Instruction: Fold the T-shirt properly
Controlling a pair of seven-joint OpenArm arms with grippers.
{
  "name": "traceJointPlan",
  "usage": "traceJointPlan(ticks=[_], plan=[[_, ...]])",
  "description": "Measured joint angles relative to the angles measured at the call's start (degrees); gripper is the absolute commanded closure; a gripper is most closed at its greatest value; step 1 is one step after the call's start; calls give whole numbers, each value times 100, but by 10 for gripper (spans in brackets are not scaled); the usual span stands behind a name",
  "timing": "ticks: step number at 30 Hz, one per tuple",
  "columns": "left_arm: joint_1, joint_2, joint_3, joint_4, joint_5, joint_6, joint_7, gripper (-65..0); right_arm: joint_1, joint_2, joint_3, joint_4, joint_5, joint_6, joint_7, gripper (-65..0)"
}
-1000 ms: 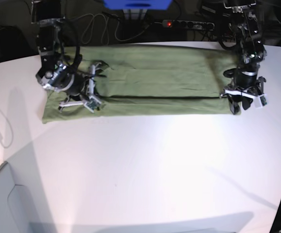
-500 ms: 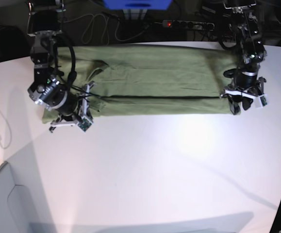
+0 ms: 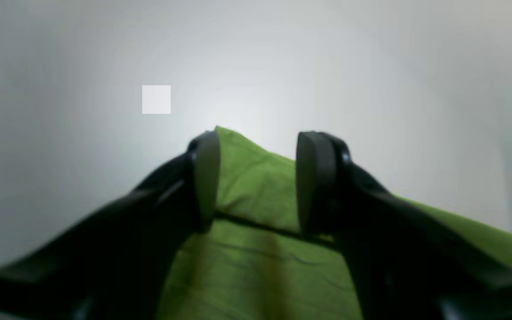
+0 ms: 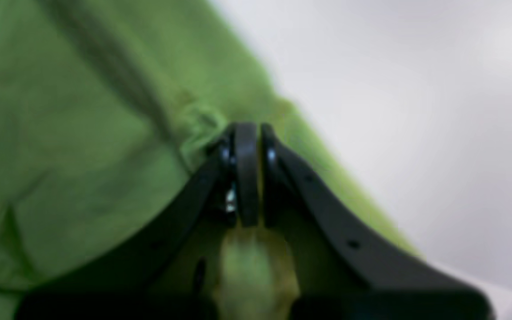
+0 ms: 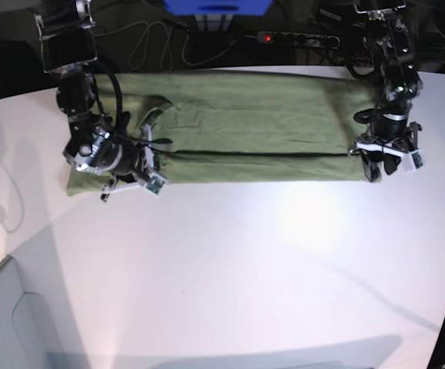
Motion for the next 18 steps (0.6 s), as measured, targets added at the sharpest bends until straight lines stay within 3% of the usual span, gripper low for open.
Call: traceJointPlan(ticks=[10, 13, 18], plan=[[0, 2, 0, 0, 0, 13, -7, -274, -866, 297, -37, 1766, 22, 0, 11, 0], [0, 2, 0, 0, 2, 13, 4, -274, -916, 337, 9, 1792, 28, 2, -9, 0], [0, 0, 0, 0, -7, 13, -15, -274, -345, 168, 706, 1047, -81, 20, -55, 0]])
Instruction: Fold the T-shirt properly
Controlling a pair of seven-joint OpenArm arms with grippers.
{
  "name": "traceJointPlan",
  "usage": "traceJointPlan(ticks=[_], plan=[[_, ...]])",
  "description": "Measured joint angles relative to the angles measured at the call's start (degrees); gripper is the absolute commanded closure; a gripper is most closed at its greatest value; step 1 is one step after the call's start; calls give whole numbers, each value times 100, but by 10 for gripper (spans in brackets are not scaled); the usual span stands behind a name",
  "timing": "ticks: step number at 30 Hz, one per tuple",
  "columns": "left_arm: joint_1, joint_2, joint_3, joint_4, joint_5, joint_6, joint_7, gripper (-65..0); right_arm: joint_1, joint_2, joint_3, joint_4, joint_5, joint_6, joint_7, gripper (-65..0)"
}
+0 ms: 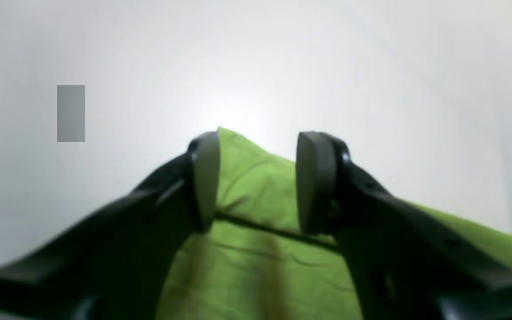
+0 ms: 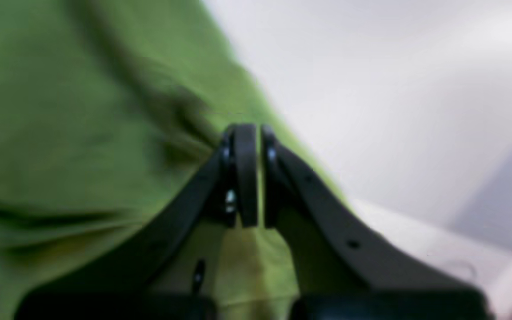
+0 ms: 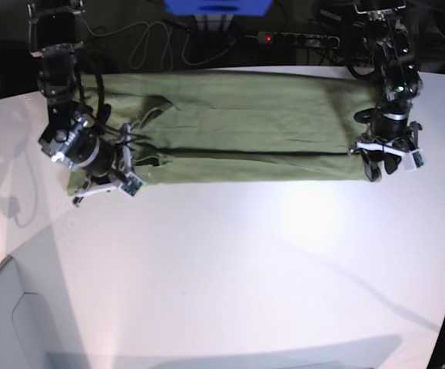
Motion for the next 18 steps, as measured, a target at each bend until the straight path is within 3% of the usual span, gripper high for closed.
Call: traceJointPlan(ticks=[10, 18], plan=[[2, 4, 4, 2, 7, 2, 20, -274, 358, 26, -251, -811, 63, 0, 39, 0], [4, 2, 4, 2, -11, 4, 20, -274, -581, 470, -1078, 459, 85, 0, 20, 0]])
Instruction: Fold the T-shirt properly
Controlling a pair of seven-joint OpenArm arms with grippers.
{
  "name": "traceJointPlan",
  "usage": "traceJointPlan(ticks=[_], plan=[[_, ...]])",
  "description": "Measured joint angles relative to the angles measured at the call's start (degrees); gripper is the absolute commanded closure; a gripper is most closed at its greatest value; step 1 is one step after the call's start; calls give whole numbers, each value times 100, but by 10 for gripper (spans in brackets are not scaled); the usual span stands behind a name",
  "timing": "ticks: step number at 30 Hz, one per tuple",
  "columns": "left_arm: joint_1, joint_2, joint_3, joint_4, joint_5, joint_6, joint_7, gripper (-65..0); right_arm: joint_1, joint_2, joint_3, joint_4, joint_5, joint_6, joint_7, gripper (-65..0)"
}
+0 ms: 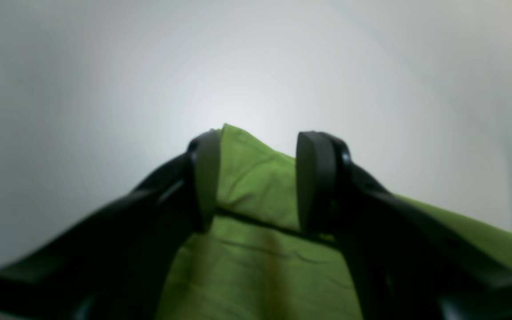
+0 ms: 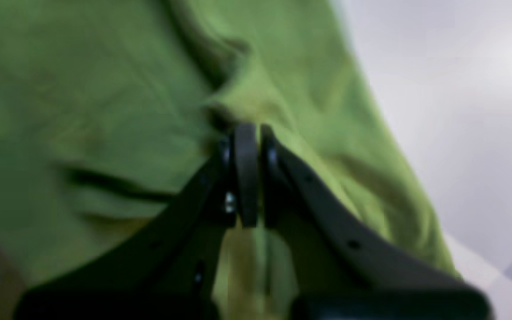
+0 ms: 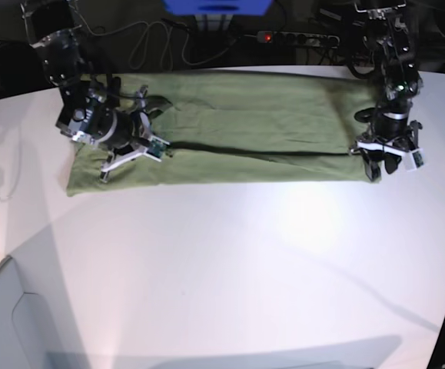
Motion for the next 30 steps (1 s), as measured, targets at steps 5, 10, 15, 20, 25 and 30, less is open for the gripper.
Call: traceJointPlan(ticks=[5, 10, 15, 20, 25, 30], plan=[[-7, -2, 7, 2, 0, -4, 0, -274, -389, 138, 37, 706, 2, 0, 20, 0], [-4, -2, 11, 2, 0, -4, 2, -274, -289, 15, 1049, 780, -2, 0, 85, 0], [7, 0, 17, 7, 4, -4, 2, -274, 258, -249, 2076, -22, -4, 0, 42, 0], [7, 2, 20, 9, 0, -4, -15, -274, 313, -201, 2223, -868, 42, 0, 35, 0], [7, 2, 28, 7, 4, -2, 0, -274, 306, -153, 2214, -1425, 0, 0, 44, 0], [7, 2, 28, 9, -4, -4, 0, -274, -109, -136, 2205, -1086, -7, 2, 55, 0]])
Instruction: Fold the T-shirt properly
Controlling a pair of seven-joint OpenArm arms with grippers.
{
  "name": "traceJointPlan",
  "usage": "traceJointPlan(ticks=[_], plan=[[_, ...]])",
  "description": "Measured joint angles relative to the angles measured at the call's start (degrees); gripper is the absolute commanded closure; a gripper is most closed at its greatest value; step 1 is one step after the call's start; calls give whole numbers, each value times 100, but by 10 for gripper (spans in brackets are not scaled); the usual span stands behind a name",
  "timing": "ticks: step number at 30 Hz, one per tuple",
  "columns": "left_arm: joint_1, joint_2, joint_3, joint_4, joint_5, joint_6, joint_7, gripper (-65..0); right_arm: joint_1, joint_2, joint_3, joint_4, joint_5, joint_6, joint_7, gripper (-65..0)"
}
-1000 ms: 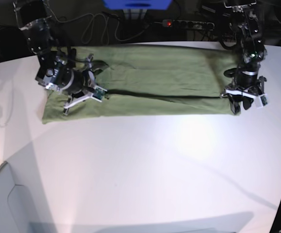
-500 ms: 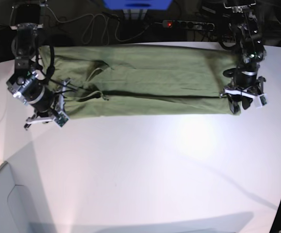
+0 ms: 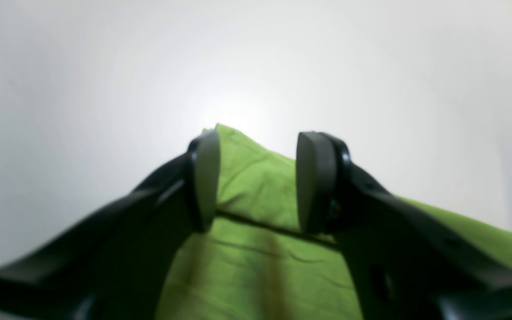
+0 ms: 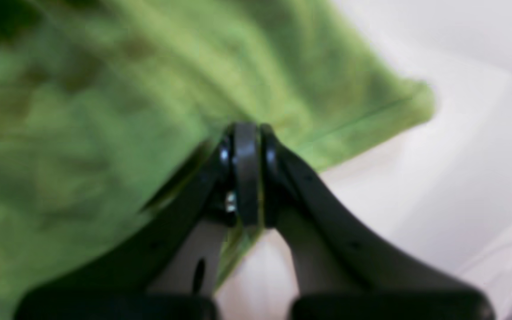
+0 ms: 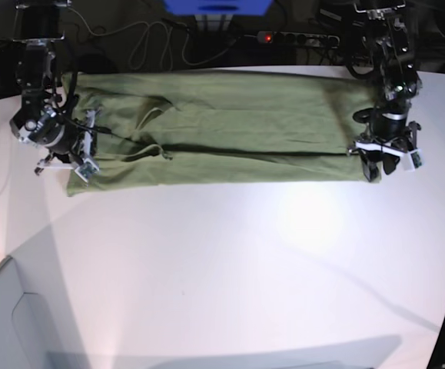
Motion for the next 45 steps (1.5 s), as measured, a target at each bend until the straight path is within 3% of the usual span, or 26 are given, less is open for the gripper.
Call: traceJointPlan(ticks=[7, 14, 20, 24, 31, 36, 45], plan=[[-13, 101, -11, 0, 2, 0, -17, -274, -358, 184, -608, 686, -2, -2, 46, 0], [-11, 107, -11, -2, 4, 0, 2, -274, -643, 890, -1869, 1152, 48, -2, 52, 0], [-11, 107, -24, -2, 4, 0, 2, -274, -610, 1067, -1915, 1152, 28, -2, 33, 0], [-7, 109, -24, 44, 7, 0, 22, -274, -610, 960, -1486, 1373, 20, -2, 35, 0], [4, 105, -31, 293, 9, 0, -7, -274, -68, 155, -1259, 1246, 24, -2, 46, 0], [13, 109, -11, 337, 26, 2, 0, -275, 118, -210, -1305, 662, 26, -2, -9, 0], [-267, 111, -4, 313, 44, 22, -11, -276, -396, -28, -2330, 1012, -2, 0, -39, 0]])
